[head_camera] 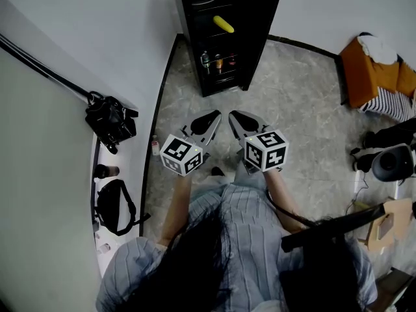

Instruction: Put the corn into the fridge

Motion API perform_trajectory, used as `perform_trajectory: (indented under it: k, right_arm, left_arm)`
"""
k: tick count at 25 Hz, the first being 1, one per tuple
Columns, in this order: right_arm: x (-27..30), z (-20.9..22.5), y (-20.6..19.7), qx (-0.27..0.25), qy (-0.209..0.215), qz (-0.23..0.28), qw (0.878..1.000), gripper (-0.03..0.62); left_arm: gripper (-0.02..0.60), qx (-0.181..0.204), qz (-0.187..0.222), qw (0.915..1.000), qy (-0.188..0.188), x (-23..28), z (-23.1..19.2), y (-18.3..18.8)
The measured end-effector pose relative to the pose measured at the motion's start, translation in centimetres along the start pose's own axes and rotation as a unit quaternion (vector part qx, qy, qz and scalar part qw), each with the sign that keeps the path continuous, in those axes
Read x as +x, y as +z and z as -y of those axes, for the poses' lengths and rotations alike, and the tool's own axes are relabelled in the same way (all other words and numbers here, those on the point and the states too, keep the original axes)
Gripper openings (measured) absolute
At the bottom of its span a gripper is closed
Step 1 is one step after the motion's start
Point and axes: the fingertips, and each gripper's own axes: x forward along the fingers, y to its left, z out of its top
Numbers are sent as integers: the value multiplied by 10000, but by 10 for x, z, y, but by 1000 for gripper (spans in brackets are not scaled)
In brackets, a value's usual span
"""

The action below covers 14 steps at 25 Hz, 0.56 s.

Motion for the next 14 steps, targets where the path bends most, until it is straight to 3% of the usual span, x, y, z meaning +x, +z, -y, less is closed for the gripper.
perform_trajectory:
  k: [14]
  right_arm:
    - [11,-4,-16,19,100,-153,9998,32]
  left_arm:
    - [11,-101,-21,9999,117,-11,-6,-14]
